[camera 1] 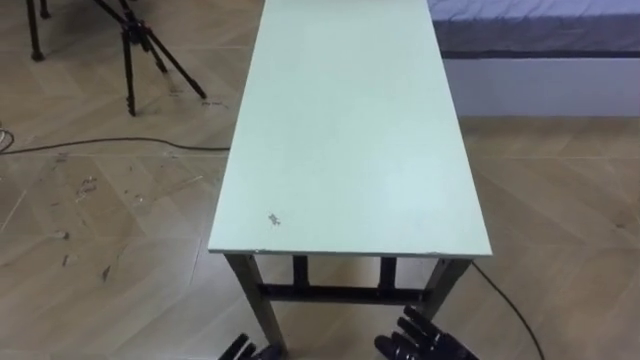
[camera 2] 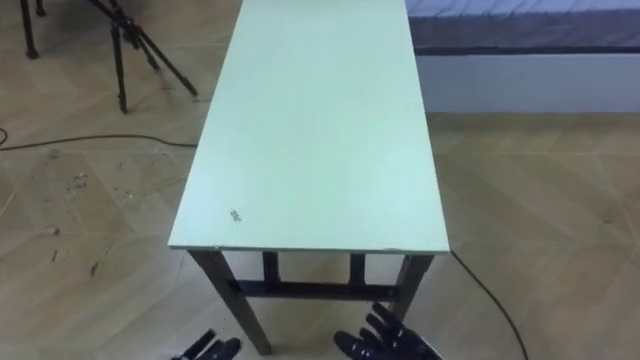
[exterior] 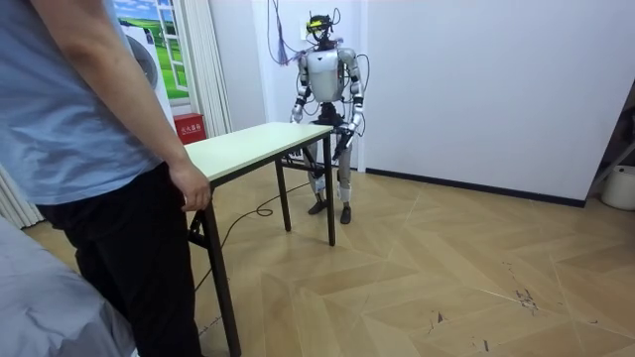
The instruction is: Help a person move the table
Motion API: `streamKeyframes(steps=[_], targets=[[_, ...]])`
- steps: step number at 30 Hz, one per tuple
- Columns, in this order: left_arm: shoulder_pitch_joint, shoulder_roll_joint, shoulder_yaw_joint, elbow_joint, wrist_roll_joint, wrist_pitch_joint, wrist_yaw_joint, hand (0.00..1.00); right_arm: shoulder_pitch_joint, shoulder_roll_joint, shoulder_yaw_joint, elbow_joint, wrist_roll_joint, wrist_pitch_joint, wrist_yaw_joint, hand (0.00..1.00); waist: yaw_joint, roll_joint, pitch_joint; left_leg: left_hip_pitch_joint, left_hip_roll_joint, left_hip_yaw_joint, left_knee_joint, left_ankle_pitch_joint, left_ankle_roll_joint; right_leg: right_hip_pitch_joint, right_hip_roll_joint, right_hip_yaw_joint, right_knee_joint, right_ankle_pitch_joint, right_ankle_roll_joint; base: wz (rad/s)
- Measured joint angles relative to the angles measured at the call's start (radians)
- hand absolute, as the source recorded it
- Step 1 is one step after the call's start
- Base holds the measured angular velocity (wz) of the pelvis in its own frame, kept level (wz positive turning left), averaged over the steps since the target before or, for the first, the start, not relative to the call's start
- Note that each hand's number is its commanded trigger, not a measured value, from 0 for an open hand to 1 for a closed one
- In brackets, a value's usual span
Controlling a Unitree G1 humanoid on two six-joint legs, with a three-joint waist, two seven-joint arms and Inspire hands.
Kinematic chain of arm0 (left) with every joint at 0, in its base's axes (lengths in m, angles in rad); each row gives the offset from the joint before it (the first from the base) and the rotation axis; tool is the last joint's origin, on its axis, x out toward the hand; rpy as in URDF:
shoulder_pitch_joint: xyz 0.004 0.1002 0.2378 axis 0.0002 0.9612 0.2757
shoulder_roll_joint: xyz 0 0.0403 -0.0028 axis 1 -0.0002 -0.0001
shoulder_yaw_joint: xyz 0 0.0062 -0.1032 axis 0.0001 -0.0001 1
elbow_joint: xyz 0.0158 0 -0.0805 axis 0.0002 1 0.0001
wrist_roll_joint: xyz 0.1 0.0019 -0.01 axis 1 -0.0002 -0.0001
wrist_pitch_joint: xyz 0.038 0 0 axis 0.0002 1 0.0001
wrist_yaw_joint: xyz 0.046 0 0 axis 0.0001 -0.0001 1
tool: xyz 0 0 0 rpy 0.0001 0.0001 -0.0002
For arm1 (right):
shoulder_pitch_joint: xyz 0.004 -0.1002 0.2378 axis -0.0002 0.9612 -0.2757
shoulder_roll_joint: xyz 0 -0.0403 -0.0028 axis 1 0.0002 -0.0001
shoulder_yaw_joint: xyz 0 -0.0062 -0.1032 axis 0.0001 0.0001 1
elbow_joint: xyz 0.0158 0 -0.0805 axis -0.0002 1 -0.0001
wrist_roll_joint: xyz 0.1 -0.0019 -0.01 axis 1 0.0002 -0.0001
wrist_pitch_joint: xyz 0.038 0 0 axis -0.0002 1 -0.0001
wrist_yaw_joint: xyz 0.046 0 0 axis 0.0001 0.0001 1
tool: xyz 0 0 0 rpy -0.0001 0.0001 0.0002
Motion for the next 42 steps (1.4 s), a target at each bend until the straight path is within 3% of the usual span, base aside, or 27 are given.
streamKeyframes(steps=[3,8,14,21,26,31,34,39,42], targets=[[-0.001,0.005,-0.043,-0.092,-0.07,0.001,-0.013,0.0,0.005,0.007,0.042,-0.12,0.046,0.016,0.0,0.0,-0.011,-0.004,0.0027,0.003,-0.001,0.013,0.0,-0.002,0.004,-0.006,-0.003,0.016,0.018,0.001,0.001,-0.14],[-0.003,0.009,-0.087,-0.18,-0.092,0.024,-0.017,0.0,0.005,0.02,0.047,-0.186,0.107,0.017,0.003,0.0,-0.034,-0.005,0.0019,0.007,0.002,0.011,0.009,-0.016,0.012,-0.007,-0.001,0.021,0.023,0.004,0.005,-0.03],[-0.042,0.021,-0.079,-0.234,-0.102,0.037,-0.017,0.0,-0.013,0.015,0.049,-0.21,0.115,0.016,-0.034,0.0,-0.041,-0.009,0.002,0.002,0.008,0.011,0.024,-0.019,0.016,-0.013,-0.005,0.022,0.047,0.004,0.006,-0.02],[-0.092,0.035,-0.059,-0.267,-0.142,0.04,0.014,0.0,-0.046,-0.018,0.056,-0.243,0.114,0.016,-0.087,0.0,-0.039,-0.008,0.0029,0.014,0.015,0.016,0.025,-0.02,0.015,-0.01,-0.003,0.025,0.047,0.004,0.005,-0.02],[-0.094,0.051,-0.031,-0.28,-0.142,0.072,0.039,0.0,-0.077,-0.038,0.036,-0.271,0.118,0.016,-0.111,0.0,-0.034,-0.002,0.0028,0.019,0.015,0.03,0.03,-0.019,0.015,-0.013,-0.002,0.027,0.052,0.005,0.004,-0.05],[-0.107,0.048,0.029,-0.28,-0.148,0.098,0.105,0.0,-0.081,-0.045,0.034,-0.281,0.136,0.026,-0.128,0.0,-0.027,0.004,0.0066,0.021,0.017,0.037,0.039,-0.021,0.013,-0.01,-0.003,0.028,0.06,0.005,0.003,-0.06],[-0.137,0.047,0.04,-0.278,-0.254,0.12,0.198,0.0,-0.091,-0.047,0.034,-0.281,0.263,0.059,-0.176,0.0,-0.015,0.008,0.0094,0.029,0.022,0.037,0.038,-0.021,0.013,-0.003,-0.002,0.03,0.061,0.007,0.0,0.0],[-0.165,0.047,0.047,-0.278,-0.291,0.123,0.282,0.0,-0.117,-0.048,0.035,-0.282,0.355,0.094,-0.241,0.0,-0.007,0.014,0.0129,0.034,0.023,0.037,0.035,-0.021,0.015,0.0,-0.002,0.031,0.064,0.013,-0.002,-0.01],[-0.179,0.043,0.052,-0.278,-0.298,0.126,0.311,0.0,-0.122,-0.048,0.033,-0.281,0.396,0.095,-0.254,0.0,-0.008,0.018,0.0151,0.032,0.023,0.037,0.036,-0.02,0.017,-0.002,-0.003,0.031,0.063,0.015,-0.002,0.0]])
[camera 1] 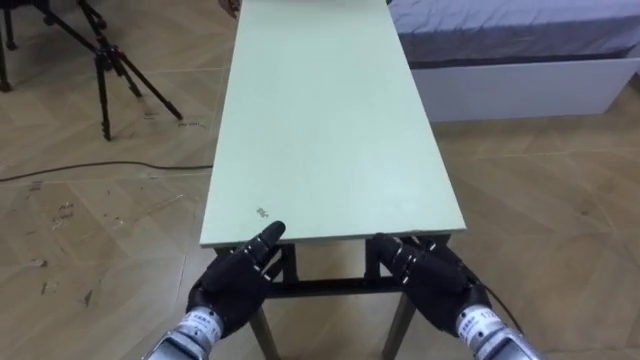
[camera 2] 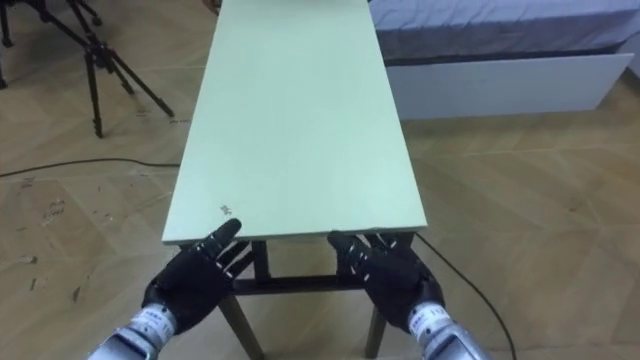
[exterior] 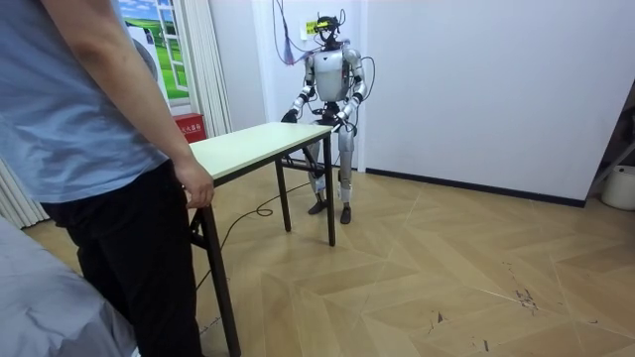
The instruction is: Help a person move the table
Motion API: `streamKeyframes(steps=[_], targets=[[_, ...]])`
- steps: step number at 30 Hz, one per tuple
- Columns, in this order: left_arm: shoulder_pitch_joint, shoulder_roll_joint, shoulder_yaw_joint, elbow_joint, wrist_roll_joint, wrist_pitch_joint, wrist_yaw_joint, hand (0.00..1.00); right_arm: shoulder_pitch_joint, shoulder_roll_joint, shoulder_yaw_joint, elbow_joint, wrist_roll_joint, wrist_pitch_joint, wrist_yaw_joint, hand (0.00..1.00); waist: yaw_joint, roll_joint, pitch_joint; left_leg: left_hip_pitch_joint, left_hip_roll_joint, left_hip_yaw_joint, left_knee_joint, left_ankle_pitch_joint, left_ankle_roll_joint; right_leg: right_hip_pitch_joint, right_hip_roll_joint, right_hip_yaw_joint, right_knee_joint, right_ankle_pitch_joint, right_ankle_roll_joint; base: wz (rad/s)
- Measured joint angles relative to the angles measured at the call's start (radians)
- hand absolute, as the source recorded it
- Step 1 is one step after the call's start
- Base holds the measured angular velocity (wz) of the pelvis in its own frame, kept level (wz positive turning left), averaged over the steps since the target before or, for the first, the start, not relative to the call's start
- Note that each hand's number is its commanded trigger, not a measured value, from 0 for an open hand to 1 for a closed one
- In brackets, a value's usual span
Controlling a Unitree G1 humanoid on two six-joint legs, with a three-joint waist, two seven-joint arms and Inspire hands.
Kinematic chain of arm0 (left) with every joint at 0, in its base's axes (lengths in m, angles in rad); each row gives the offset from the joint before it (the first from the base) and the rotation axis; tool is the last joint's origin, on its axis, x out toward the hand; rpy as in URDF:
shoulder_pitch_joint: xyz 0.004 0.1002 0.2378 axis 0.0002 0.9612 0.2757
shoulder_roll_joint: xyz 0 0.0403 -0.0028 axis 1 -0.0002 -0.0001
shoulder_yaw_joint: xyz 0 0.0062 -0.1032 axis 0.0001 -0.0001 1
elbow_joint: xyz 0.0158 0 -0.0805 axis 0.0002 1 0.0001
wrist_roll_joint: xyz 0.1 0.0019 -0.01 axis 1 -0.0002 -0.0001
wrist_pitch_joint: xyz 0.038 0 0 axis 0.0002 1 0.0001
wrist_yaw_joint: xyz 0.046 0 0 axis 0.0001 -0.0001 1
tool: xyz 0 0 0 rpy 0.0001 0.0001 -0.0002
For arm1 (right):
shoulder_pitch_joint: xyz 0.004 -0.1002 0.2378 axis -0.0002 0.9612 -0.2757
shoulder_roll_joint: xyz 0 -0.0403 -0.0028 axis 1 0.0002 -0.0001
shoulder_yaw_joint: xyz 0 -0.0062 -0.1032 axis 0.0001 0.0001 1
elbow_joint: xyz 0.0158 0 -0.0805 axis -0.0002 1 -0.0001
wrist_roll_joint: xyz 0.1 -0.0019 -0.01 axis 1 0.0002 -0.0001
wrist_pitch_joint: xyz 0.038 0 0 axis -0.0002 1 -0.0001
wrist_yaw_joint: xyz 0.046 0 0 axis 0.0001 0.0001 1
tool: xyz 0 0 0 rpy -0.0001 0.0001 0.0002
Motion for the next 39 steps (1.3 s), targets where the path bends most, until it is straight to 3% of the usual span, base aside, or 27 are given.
streamKeyframes(steps=[4,7,13,17,23,31,32,34,35,36,37,39], targets=[[-0.016,-0.001,0.003,0.0,-0.079,0.006,0.013,0.0,-0.001,0.0,0.0,0.0,0.146,0.004,-0.006,0.0,0.001,0.002,-0.0001,-0.018,0.001,0.0,0.001,0.004,0.002,-0.015,0.0,-0.003,0.0,0.001,-0.001,0.0],[-0.031,-0.004,0.024,-0.002,-0.136,0.031,0.042,0.0,-0.011,0.01,0.0,-0.003,0.242,0.013,-0.034,0.0,0.003,0.002,-0.0002,-0.019,0.002,0.002,-0.001,0.004,0.001,-0.017,0.0,-0.003,-0.001,0.001,-0.001,0.0],[-0.05,-0.019,0.034,-0.002,-0.194,0.03,0.094,0.0,-0.026,0.038,-0.001,-0.003,0.397,0.012,-0.098,0.0,0.004,0.002,-0.0004,-0.016,-0.004,0.004,0.003,0.004,0.001,-0.017,0.001,0.003,-0.001,0.004,-0.001,-0.01],[-0.061,-0.04,0.049,-0.008,-0.194,0.027,0.137,0.0,-0.039,0.042,-0.002,-0.007,0.432,0.011,-0.14,0.0,0.004,0.004,-0.0012,-0.017,-0.003,0.002,0.003,0.004,0.002,-0.016,0.001,0.002,-0.001,0.007,-0.001,0.0],[-0.082,-0.074,0.067,-0.008,-0.197,0.021,0.214,0.0,-0.067,0.045,-0.004,-0.013,0.469,0.007,-0.208,0.0,-0.001,0.025,-0.0016,-0.021,0.0,0.004,0.003,0.007,0.007,-0.02,0.0,0.001,-0.005,0.017,0.0,-0.01],[-0.103,-0.077,0.068,-0.008,-0.233,0.013,0.258,0.0,-0.091,0.076,-0.004,-0.014,0.504,-0.027,-0.26,0.0,0.007,0.029,-0.0021,-0.029,-0.002,0.013,-0.013,0.023,0.008,-0.04,0.0,0.01,-0.004,0.024,-0.004,-0.03],[-0.106,-0.079,0.068,-0.008,-0.233,0.009,0.265,0.05,-0.092,0.08,-0.004,-0.014,0.503,-0.034,-0.26,0.0,0.007,0.03,-0.0021,-0.031,-0.002,0.014,-0.013,0.024,0.009,-0.042,0.0,0.01,-0.004,0.026,-0.004,0.0],[-0.108,-0.083,0.068,-0.009,-0.233,0.004,0.271,0.6,-0.092,0.096,-0.002,-0.014,0.501,-0.056,-0.263,0.0,0.012,0.031,-0.0022,-0.031,-0.001,0.018,-0.014,0.025,0.009,-0.045,0.0,0.01,-0.004,0.027,-0.005,-0.05],[-0.109,-0.086,0.068,-0.009,-0.233,0.001,0.272,0.62,-0.092,0.098,-0.002,-0.014,0.5,-0.06,-0.264,0.0,0.013,0.031,-0.0022,-0.032,-0.001,0.018,-0.014,0.025,0.009,-0.045,0.0,0.01,-0.003,0.027,-0.005,-0.03],[-0.109,-0.092,0.068,-0.009,-0.233,-0.005,0.274,0.9,-0.092,0.104,-0.002,-0.014,0.498,-0.068,-0.267,0.55,0.014,0.031,-0.0022,-0.032,-0.001,0.018,-0.014,0.025,0.009,-0.045,0.0,0.01,-0.003,0.027,-0.005,0.0],[-0.109,-0.095,0.068,-0.009,-0.233,-0.009,0.275,1.0,-0.092,0.108,-0.002,-0.014,0.497,-0.072,-0.267,1.0,0.014,0.031,-0.0022,-0.032,-0.001,0.018,-0.014,0.025,0.009,-0.045,0.0,0.01,-0.003,0.027,-0.005,0.0],[-0.113,-0.102,0.068,-0.009,-0.233,-0.018,0.286,1.0,-0.092,0.114,-0.002,-0.014,0.497,-0.083,-0.269,1.0,0.016,0.031,-0.0022,-0.034,-0.001,0.018,-0.014,0.026,0.01,-0.048,0.0,0.011,-0.002,0.027,-0.005,0.0]])
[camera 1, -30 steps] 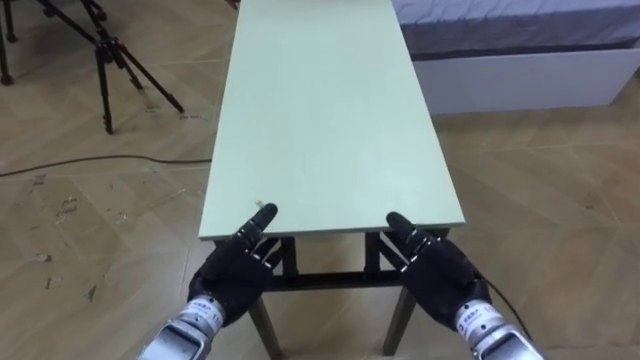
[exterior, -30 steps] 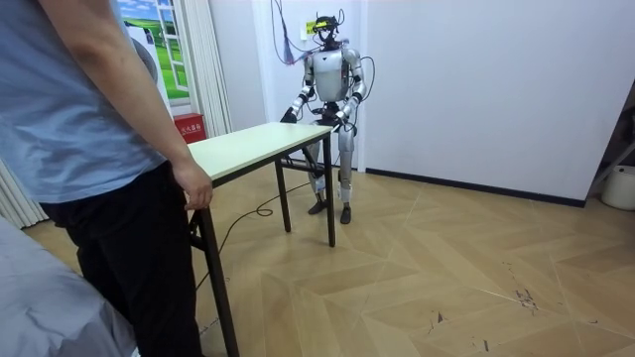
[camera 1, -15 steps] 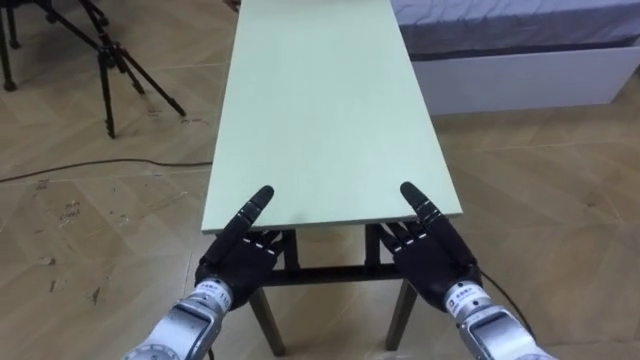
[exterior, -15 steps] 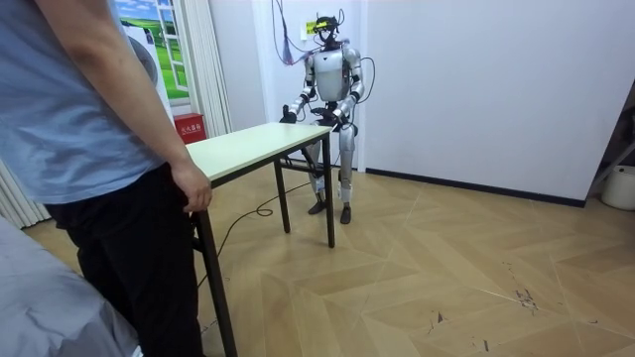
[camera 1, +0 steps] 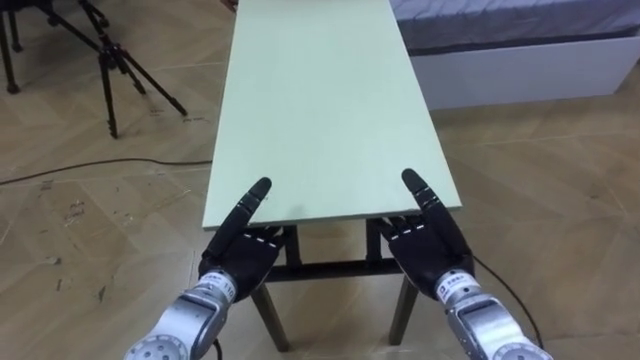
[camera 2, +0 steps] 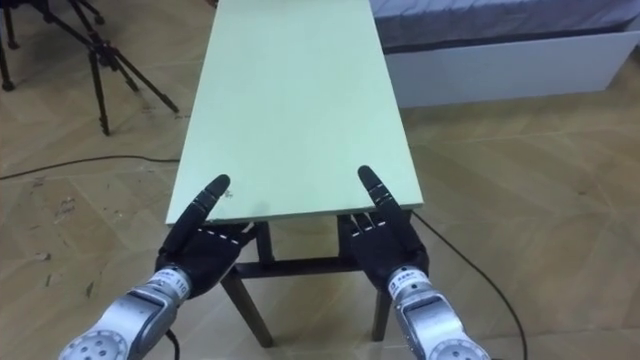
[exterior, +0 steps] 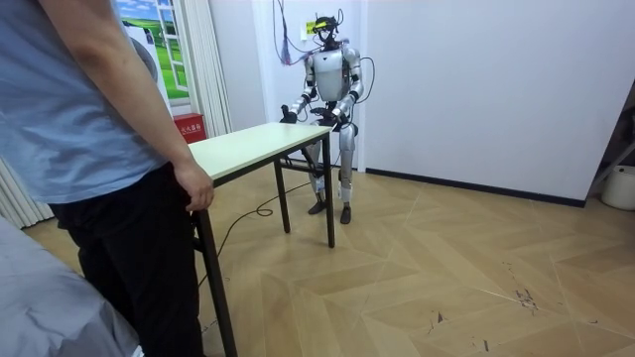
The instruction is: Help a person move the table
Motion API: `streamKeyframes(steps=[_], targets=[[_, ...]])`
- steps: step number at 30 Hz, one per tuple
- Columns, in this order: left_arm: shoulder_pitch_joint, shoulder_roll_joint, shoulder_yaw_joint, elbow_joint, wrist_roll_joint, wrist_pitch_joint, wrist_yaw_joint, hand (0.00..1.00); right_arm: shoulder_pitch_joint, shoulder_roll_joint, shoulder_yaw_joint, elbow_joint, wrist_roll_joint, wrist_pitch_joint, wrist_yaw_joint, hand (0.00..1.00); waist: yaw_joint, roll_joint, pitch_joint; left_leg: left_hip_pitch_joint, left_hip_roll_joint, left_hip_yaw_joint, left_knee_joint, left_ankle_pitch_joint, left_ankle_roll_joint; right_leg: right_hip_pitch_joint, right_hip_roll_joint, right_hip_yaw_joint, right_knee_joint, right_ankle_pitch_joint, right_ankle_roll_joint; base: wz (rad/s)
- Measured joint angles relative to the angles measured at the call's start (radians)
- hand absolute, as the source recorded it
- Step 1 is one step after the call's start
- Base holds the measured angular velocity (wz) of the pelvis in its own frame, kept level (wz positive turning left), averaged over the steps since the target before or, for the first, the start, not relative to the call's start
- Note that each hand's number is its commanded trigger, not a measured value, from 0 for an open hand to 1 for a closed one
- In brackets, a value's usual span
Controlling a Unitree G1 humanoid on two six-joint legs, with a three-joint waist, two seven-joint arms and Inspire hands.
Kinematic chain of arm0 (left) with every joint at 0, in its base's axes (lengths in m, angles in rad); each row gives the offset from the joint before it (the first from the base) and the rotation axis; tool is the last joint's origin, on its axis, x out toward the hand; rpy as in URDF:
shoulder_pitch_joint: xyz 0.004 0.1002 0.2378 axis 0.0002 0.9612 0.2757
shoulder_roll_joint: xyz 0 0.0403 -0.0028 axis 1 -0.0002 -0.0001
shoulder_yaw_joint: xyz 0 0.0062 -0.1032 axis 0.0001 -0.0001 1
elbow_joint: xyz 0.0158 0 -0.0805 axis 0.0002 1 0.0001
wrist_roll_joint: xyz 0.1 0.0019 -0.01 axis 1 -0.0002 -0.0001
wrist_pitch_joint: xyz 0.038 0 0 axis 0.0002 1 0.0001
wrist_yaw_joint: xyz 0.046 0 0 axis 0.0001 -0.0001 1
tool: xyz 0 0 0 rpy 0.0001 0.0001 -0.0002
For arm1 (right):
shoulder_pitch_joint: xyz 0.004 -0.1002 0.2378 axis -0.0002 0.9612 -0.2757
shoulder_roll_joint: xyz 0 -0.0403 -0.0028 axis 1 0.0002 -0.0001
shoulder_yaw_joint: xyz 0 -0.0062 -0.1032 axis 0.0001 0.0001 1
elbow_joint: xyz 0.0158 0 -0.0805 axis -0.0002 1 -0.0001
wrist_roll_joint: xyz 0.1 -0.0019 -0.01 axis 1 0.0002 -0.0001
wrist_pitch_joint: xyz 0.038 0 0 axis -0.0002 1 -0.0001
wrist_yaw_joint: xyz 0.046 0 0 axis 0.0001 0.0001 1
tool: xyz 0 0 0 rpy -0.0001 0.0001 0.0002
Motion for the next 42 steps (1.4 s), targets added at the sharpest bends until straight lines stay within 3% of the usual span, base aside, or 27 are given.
streamKeyframes(steps=[7,11,18,28,34,42], targets=[[0.0,-0.018,-0.001,0.0,0.018,-0.006,0.032,1.0,-0.011,0.001,0.008,0.002,-0.007,-0.018,-0.087,1.0,0.011,-0.001,0.0005,-0.007,-0.006,0.0,-0.002,0.003,0.0,-0.009,-0.001,-0.001,-0.002,-0.001,0.001,0.0],[0.0,-0.044,-0.001,0.0,0.031,-0.008,0.049,1.0,-0.013,0.002,0.008,0.01,-0.031,-0.03,-0.142,1.0,0.029,-0.002,0.0009,-0.02,-0.006,0.0,-0.002,0.003,0.0,-0.025,-0.003,-0.002,-0.001,-0.001,0.002,0.0],[0.0,-0.052,-0.002,0.0,0.085,-0.012,0.073,1.0,-0.012,0.011,0.011,0.01,-0.066,-0.039,-0.146,1.0,0.028,-0.008,0.006,-0.017,-0.005,0.0,-0.005,0.002,-0.001,-0.021,-0.007,-0.015,-0.004,-0.001,0.002,0.0],[0.0,-0.054,-0.002,0.0,0.1,-0.016,0.082,1.0,-0.014,0.018,0.01,0.01,-0.085,-0.042,-0.152,1.0,0.012,-0.007,0.0059,-0.026,-0.006,-0.007,-0.002,0.002,-0.001,-0.022,-0.008,-0.028,-0.007,-0.002,0.003,0.03],[0.0,-0.08,-0.002,0.008,0.157,-0.033,0.067,1.0,-0.013,0.019,0.01,0.01,-0.09,-0.056,-0.152,1.0,0.01,-0.007,0.0061,-0.029,-0.008,-0.015,-0.002,0.002,0.0,-0.025,-0.01,-0.036,-0.001,-0.002,0.003,0.03],[0.001,-0.085,-0.002,0.022,0.198,-0.042,0.041,1.0,-0.012,0.026,0.01,0.011,-0.107,-0.061,-0.152,1.0,0.011,-0.011,0.0086,-0.025,-0.009,-0.014,-0.005,0.002,0.0,-0.024,-0.011,-0.036,-0.001,-0.002,0.003,0.0]])
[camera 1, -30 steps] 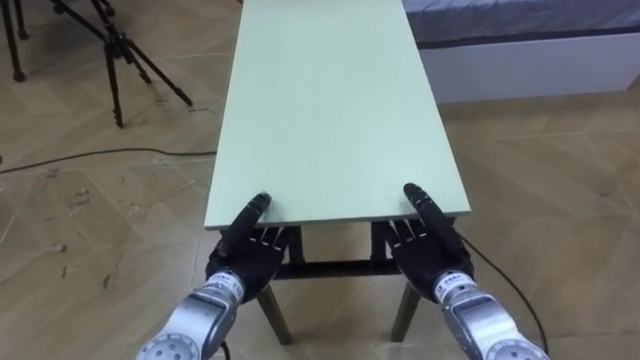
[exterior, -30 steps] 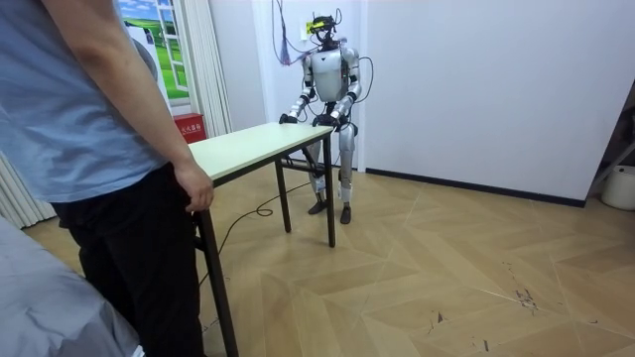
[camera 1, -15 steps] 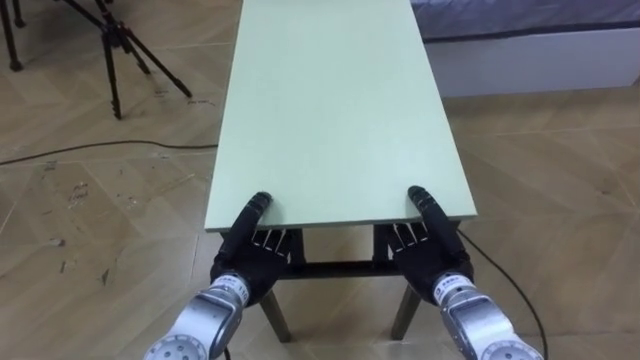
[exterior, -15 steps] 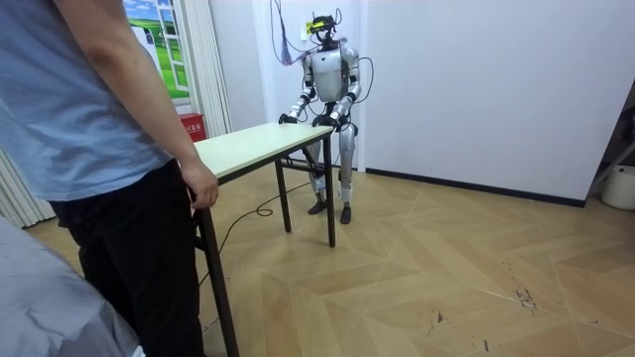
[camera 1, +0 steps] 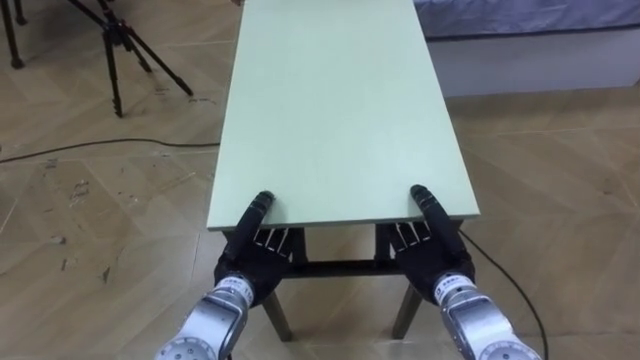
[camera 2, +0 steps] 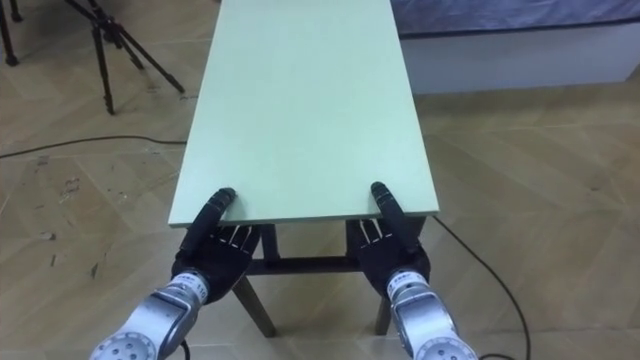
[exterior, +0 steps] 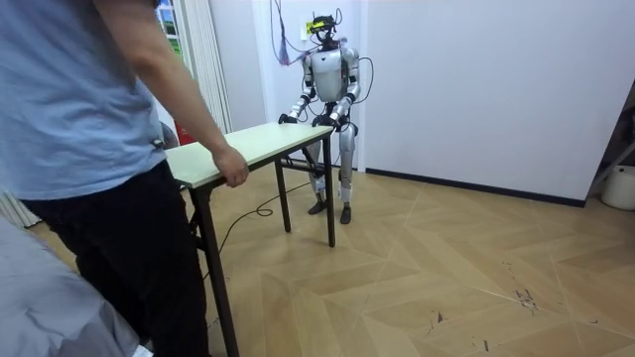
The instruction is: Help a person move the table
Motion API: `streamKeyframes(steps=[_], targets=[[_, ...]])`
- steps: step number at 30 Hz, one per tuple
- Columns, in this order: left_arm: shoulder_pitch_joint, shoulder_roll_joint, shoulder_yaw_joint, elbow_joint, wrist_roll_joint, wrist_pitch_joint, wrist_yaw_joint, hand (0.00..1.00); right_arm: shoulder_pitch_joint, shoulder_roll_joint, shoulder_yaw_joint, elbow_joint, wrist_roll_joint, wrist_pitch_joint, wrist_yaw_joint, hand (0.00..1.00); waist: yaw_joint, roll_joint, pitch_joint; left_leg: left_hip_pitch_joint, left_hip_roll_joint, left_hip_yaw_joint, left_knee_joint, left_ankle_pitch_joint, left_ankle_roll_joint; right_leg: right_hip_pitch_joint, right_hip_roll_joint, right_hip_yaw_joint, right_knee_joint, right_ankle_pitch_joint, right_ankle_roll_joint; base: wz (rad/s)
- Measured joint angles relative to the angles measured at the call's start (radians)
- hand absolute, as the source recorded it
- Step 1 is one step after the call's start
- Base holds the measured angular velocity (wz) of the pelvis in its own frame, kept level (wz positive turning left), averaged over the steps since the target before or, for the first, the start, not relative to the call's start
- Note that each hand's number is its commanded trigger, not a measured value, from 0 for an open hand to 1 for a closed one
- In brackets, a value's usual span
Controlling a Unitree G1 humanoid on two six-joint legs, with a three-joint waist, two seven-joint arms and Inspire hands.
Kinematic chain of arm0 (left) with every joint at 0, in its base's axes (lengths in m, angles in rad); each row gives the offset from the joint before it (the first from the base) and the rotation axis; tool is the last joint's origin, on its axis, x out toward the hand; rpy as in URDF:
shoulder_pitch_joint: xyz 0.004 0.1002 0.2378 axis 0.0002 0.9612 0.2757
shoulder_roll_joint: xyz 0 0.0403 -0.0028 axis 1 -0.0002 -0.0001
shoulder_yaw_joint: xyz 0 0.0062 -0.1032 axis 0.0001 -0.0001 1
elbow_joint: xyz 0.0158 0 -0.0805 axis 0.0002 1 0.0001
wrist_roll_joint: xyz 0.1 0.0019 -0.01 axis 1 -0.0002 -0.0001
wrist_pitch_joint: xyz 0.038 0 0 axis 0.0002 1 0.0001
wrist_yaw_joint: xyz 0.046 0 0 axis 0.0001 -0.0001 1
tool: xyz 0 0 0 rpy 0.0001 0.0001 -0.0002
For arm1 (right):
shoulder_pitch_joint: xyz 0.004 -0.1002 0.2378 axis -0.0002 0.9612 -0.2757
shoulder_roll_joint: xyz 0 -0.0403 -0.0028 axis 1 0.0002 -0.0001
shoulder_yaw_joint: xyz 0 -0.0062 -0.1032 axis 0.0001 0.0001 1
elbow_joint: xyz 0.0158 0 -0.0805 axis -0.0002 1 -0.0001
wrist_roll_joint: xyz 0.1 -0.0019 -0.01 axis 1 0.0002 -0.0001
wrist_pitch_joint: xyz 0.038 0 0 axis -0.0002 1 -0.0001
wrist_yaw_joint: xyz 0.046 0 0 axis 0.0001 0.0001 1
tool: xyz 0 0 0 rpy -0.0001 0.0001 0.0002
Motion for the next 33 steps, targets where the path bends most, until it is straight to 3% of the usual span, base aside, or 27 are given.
streamKeyframes(steps=[5,17,22,33], targets=[[0.001,0.0,0.001,0.006,0.039,-0.009,-0.021,1.0,0.0,0.007,0.0,0.0,-0.002,0.0,0.003,1.0,0.002,-0.006,0.0028,0.003,-0.001,0.004,-0.008,0.0,0.0,0.0,0.001,0.002,-0.004,0.0,0.0,-0.01],[0.019,0.002,0.012,0.0,0.08,0.001,-0.067,1.0,0.024,0.007,-0.003,-0.001,-0.01,0.001,0.047,1.0,0.023,-0.009,0.0005,0.004,0.001,0.019,0.0,-0.001,-0.001,-0.001,0.009,0.019,-0.014,0.0,0.0,-0.04],[0.052,0.002,0.025,-0.037,0.102,0.009,-0.09,1.0,0.026,0.006,-0.01,-0.001,-0.015,0.018,0.067,1.0,0.018,-0.011,-0.0007,0.003,0.001,0.018,0.002,-0.001,-0.001,0.0,0.009,0.018,-0.012,0.0,-0.001,0.0],[0.111,0.002,0.022,-0.132,0.129,0.011,-0.094,1.0,0.072,0.007,-0.01,-0.074,-0.031,0.018,0.078,1.0,0.0,-0.008,-0.0031,0.0,0.002,0.003,0.008,-0.001,-0.001,0.001,0.002,0.006,0.001,0.0,-0.001,0.03]])
